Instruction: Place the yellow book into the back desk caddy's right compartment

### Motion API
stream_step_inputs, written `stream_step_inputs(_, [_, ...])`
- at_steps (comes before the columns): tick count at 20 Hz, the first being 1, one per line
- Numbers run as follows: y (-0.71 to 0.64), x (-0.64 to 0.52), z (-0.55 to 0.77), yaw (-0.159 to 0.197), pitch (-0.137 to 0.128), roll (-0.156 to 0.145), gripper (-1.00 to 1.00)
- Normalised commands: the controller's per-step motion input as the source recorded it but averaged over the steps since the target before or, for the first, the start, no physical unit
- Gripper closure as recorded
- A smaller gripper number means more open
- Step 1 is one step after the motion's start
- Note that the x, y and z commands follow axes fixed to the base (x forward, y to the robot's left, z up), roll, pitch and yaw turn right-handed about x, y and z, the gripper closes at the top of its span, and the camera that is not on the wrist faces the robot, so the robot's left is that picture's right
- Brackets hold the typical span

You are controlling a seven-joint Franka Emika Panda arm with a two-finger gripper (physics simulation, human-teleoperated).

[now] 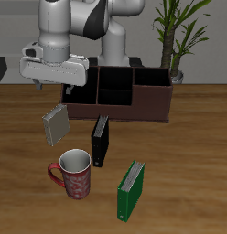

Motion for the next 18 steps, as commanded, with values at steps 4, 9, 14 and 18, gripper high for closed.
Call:
stream_step_inputs(4, [-0.18, -0.20, -0.34, -0.046, -0.022, -0.022, -1.00])
stream_step_inputs(9, [-0.03, -0.09, -0.43, -0.016, 0.015, -0.013, -1.00])
stream_step_inputs(14, [0.00, -0.09, -0.42, -0.035, 0.025, -0.009, -1.00])
stream_step_inputs(18, [0.05, 0.00, -0.37, -0.050, 0.040, -0.007, -1.00])
